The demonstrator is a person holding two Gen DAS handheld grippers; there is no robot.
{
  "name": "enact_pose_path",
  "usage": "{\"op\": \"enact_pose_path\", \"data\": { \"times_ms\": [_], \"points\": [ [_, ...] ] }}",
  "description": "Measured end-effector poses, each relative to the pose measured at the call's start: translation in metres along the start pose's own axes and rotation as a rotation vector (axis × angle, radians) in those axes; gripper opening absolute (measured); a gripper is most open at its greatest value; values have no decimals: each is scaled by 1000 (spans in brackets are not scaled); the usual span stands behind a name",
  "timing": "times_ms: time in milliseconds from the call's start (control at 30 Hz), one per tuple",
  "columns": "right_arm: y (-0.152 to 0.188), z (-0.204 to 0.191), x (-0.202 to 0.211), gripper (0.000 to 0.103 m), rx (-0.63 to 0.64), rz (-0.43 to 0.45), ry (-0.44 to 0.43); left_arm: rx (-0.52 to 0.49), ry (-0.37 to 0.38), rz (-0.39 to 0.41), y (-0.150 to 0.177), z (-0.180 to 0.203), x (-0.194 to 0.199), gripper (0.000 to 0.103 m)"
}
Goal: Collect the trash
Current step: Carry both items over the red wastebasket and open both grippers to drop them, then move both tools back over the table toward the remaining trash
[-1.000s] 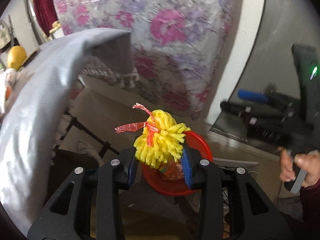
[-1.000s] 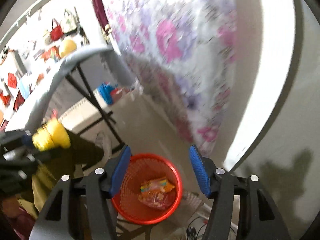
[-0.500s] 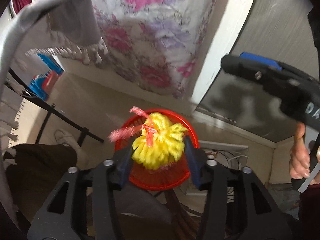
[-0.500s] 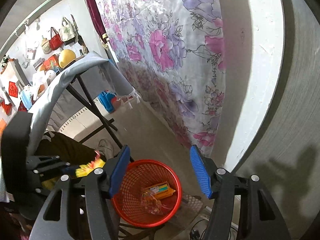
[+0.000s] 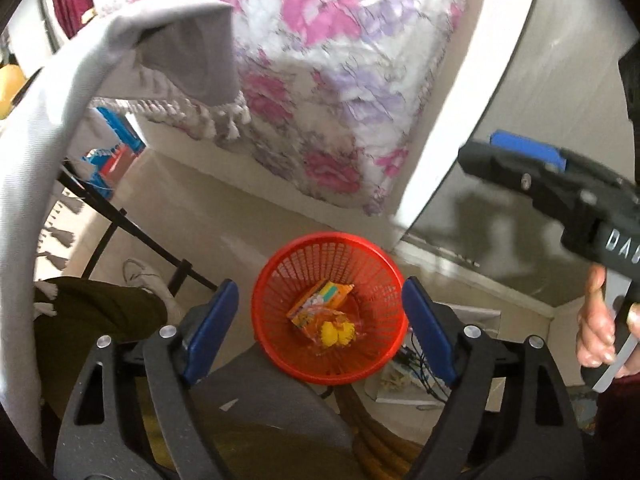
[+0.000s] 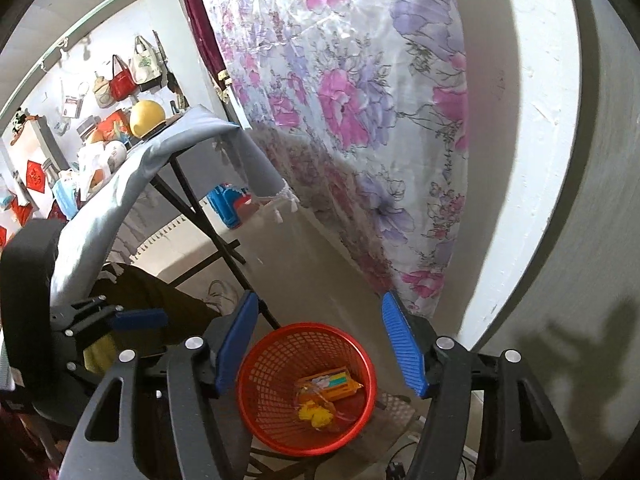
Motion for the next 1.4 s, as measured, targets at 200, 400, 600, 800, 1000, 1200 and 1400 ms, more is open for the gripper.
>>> {"op": "enact_pose_path", "data": {
  "times_ms": [200,400,600,800,1000,1200,1400],
  "points": [
    [-4,-12,4,73,23,8,-18,16,-22,55,-8,-8,20,81],
    [-12,-26,15,87,47,35,-18,33,-61,141,-15,-16,48,87],
    [-23,-46,21,97,60,62,-39,91,-104,219,-19,-37,76,93],
    [-43,-82,26,97,57,85,-94,151,-200,301,-21,-76,110,96],
    [-58,-145,29,97,108,97,-189,267,-282,359,-9,-135,148,96],
    [-59,-221,21,97,202,74,-290,404,-393,397,18,-208,183,96],
    [-56,-292,-3,97,283,23,-370,541,-496,426,56,-281,220,96]
  ]
}}
Point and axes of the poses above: each gripper's, at about its wrist camera, not at the fingertips, and x roughly against the way its jaws point, z to its right, y to its underside, the point moved 6 cm from there along -x, roughly the way its jaws point, and after that the axes turned 8 degrees about z, right-handed, at the moved point
